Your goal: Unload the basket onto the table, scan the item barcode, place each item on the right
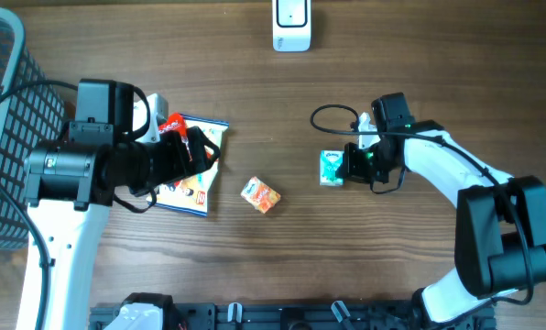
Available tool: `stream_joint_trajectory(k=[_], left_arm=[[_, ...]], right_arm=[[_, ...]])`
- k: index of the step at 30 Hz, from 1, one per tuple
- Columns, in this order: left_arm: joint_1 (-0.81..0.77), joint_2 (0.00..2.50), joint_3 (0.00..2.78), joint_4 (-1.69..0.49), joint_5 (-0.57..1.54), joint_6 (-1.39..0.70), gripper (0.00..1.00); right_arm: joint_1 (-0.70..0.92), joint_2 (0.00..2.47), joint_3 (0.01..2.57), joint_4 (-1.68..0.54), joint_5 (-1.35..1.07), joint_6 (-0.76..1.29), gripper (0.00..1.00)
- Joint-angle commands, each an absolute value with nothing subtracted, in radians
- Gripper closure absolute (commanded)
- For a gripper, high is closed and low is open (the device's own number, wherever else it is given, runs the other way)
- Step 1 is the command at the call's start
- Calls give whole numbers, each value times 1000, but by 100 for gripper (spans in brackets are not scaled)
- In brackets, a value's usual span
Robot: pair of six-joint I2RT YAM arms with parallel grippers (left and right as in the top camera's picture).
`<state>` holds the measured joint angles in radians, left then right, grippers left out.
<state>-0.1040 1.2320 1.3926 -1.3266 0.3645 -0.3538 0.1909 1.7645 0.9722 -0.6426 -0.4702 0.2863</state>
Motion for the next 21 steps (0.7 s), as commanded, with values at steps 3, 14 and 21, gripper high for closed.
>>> stream_joint_trajectory(k=[3,14,21], left_arm=[[-109,1232,1385,-1324,366,-348,0],[-109,1232,1385,-1324,366,-348,0],[-109,1232,1385,-1324,366,-348,0]], right_arm=[[237,1714,1114,-798,-283,287,96],[743,1693,1171,-858,470,426,95],[781,1729,1171,-886,524,500,67]])
